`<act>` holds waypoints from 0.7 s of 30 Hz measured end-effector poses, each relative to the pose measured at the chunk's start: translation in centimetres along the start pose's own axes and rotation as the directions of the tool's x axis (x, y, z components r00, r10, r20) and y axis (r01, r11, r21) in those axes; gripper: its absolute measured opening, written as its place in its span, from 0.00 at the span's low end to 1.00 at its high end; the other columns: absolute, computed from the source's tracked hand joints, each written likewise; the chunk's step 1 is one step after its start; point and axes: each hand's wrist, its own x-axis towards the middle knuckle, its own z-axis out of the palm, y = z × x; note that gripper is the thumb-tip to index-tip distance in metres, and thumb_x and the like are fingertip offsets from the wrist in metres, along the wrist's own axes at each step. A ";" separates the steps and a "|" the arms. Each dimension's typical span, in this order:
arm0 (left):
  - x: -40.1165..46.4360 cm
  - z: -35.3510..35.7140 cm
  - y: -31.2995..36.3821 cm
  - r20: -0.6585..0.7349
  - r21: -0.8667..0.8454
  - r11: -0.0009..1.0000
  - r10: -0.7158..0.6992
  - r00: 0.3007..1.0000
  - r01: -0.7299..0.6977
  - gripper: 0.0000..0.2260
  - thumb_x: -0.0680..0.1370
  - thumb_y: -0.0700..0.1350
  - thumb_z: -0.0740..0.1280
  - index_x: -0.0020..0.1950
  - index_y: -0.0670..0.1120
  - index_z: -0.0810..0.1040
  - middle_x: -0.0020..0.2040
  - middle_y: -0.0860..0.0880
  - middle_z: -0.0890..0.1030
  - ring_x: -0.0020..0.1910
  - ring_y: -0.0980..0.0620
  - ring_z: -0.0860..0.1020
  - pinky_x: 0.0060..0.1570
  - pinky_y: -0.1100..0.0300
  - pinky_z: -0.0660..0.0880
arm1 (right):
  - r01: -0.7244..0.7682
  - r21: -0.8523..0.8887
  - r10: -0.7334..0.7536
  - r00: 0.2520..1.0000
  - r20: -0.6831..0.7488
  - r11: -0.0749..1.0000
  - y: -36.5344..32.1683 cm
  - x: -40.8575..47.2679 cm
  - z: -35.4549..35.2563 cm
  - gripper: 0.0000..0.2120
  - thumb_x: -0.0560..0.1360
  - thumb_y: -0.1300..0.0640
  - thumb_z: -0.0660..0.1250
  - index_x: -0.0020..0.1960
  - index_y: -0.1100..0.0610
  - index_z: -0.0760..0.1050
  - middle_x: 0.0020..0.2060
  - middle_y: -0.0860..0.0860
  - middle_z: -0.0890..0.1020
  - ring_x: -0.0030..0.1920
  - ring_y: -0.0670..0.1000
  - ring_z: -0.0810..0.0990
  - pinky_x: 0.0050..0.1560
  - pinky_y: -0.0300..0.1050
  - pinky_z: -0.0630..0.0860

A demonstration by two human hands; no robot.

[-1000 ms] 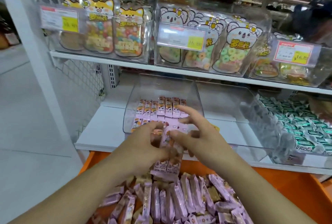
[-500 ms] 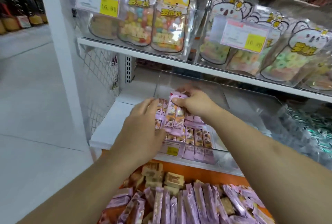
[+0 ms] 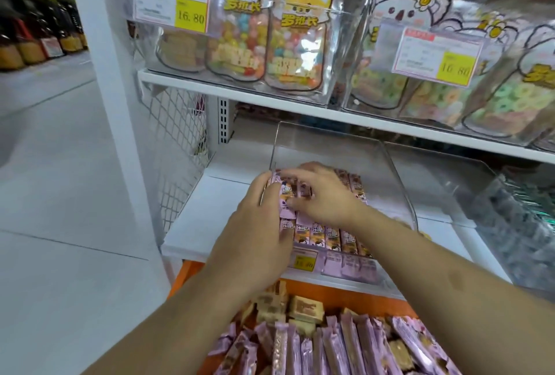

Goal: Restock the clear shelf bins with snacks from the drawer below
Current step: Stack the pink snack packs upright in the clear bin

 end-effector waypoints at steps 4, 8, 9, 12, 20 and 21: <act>-0.1 0.0 0.0 0.005 0.011 1.000 -0.004 1.000 0.004 0.33 0.81 0.51 0.69 0.82 0.55 0.56 0.80 0.70 0.42 0.70 0.52 0.74 0.61 0.52 0.79 | 0.109 -0.148 -0.086 0.984 0.153 0.983 0.2 -0.9 0.7 0.30 0.77 0.39 0.70 0.77 0.31 0.65 0.80 0.40 0.63 0.80 0.51 0.55 0.78 0.62 0.54; 0.0 0.0 0.1 0.000 0.026 1.000 -0.012 1.000 0.012 0.32 0.81 0.51 0.70 0.81 0.54 0.57 0.79 0.71 0.43 0.73 0.53 0.72 0.64 0.51 0.78 | 0.053 -0.171 -0.037 0.994 0.101 0.984 0.3 -0.7 0.9 0.29 0.79 0.41 0.69 0.78 0.32 0.64 0.81 0.41 0.63 0.82 0.51 0.53 0.78 0.62 0.50; 0.0 0.1 0.1 -0.001 0.028 1.000 -0.012 1.000 0.012 0.32 0.81 0.51 0.70 0.81 0.55 0.58 0.79 0.71 0.43 0.73 0.53 0.71 0.64 0.51 0.78 | 0.044 -0.173 -0.027 0.995 0.094 0.984 0.4 -0.5 0.9 0.29 0.79 0.42 0.69 0.78 0.31 0.64 0.81 0.41 0.63 0.82 0.52 0.52 0.78 0.62 0.50; 0.1 0.2 0.0 -0.004 0.034 0.999 -0.003 1.000 0.003 0.32 0.81 0.51 0.70 0.81 0.54 0.58 0.79 0.70 0.43 0.74 0.53 0.70 0.65 0.51 0.77 | 0.025 -0.182 -0.007 0.995 0.099 0.983 0.7 -0.1 0.9 0.30 0.80 0.42 0.69 0.78 0.31 0.62 0.82 0.43 0.61 0.83 0.55 0.52 0.79 0.65 0.49; 0.1 0.1 0.0 -0.011 0.041 0.999 0.000 1.000 0.001 0.34 0.81 0.51 0.70 0.83 0.54 0.56 0.80 0.69 0.43 0.77 0.55 0.66 0.69 0.52 0.75 | -0.033 -0.167 0.039 0.999 0.034 0.985 1.5 1.5 1.7 0.32 0.79 0.41 0.70 0.80 0.34 0.61 0.82 0.43 0.60 0.83 0.55 0.50 0.80 0.65 0.48; 0.0 0.1 0.1 -0.011 0.043 0.999 0.001 1.000 0.000 0.34 0.81 0.51 0.69 0.83 0.54 0.56 0.80 0.69 0.43 0.77 0.55 0.65 0.69 0.52 0.74 | -0.038 -0.167 0.044 0.999 0.031 0.985 1.5 1.6 1.8 0.32 0.79 0.41 0.70 0.80 0.34 0.61 0.82 0.42 0.60 0.83 0.55 0.50 0.80 0.65 0.48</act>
